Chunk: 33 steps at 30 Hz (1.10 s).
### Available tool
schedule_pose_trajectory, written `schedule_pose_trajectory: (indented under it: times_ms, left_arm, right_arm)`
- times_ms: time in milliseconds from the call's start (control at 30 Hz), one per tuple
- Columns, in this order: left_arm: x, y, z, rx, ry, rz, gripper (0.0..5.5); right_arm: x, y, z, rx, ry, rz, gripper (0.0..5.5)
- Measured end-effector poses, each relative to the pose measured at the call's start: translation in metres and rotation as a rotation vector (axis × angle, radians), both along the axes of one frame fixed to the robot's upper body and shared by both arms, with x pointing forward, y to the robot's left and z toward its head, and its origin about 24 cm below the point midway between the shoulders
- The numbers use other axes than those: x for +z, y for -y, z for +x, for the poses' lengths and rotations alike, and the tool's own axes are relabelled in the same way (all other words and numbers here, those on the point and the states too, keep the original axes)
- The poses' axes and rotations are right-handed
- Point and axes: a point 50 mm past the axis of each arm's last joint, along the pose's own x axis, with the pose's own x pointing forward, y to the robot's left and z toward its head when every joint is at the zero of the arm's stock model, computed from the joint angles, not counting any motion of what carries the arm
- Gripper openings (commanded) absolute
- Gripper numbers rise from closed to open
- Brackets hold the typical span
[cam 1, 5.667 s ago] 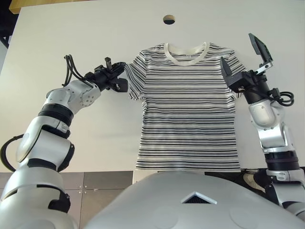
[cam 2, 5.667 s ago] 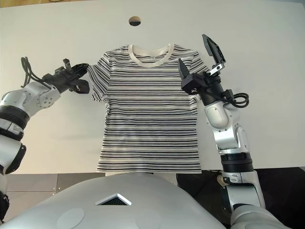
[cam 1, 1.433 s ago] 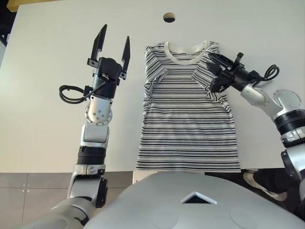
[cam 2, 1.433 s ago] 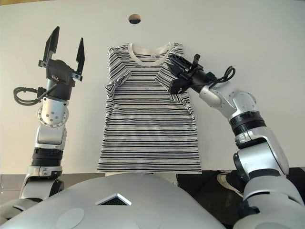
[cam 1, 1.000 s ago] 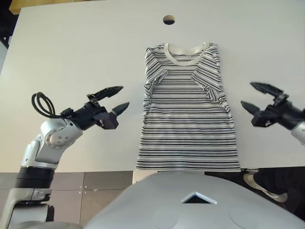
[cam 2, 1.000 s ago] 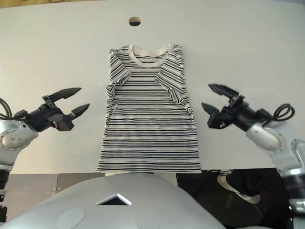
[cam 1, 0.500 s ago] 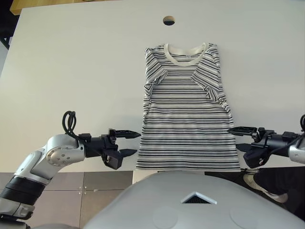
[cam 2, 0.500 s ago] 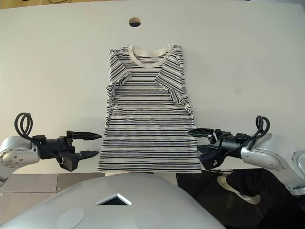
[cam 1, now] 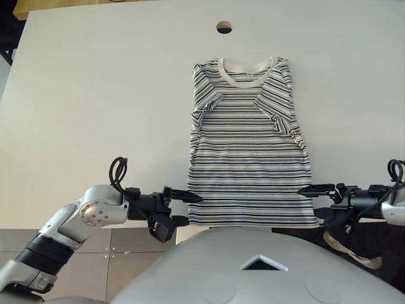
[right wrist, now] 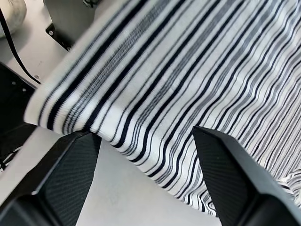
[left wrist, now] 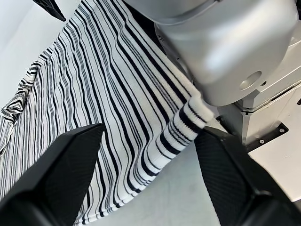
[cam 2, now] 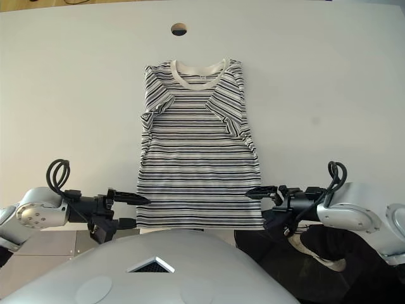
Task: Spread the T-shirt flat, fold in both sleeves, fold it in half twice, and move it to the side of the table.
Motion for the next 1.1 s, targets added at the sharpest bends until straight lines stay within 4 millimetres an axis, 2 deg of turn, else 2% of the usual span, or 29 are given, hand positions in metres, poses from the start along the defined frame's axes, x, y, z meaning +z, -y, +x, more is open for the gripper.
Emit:
schedule_pose_trajectory:
  times_ms: [167, 300, 567, 667, 900, 1067, 1100]
  left_arm:
    - [-0.003, 0.002, -0.002, -0.012, -0.011, 0.0, 2.26]
    - [-0.003, 0.002, -0.001, -0.016, -0.006, 0.002, 1.77]
    - [-0.004, 0.003, -0.002, -0.016, -0.008, -0.002, 0.47]
    - [-0.004, 0.005, -0.002, -0.007, -0.007, -0.019, 0.11]
    - [0.002, 0.01, 0.006, 0.093, -0.028, -0.139, 0.11]
    - [0.014, 0.017, 0.029, 0.271, 0.001, -0.333, 0.11]
    - [0.013, 0.018, 0.039, 0.339, 0.016, -0.378, 0.11]
  right_arm:
    - [-0.003, -0.004, -0.005, 0.043, -0.041, 0.005, 2.32]
    - [-0.003, -0.012, -0.01, 0.062, -0.085, 0.034, 1.7]
    - [0.002, -0.016, -0.004, 0.063, -0.077, 0.05, 0.2]
    - [0.003, -0.015, -0.002, 0.05, -0.064, 0.058, 0.1]
    - [-0.002, -0.01, -0.003, -0.071, -0.052, 0.124, 0.1]
    - [-0.008, 0.003, 0.015, -0.351, -0.036, 0.344, 0.1]
    - [-0.01, 0.006, 0.022, -0.429, -0.025, 0.422, 0.1]
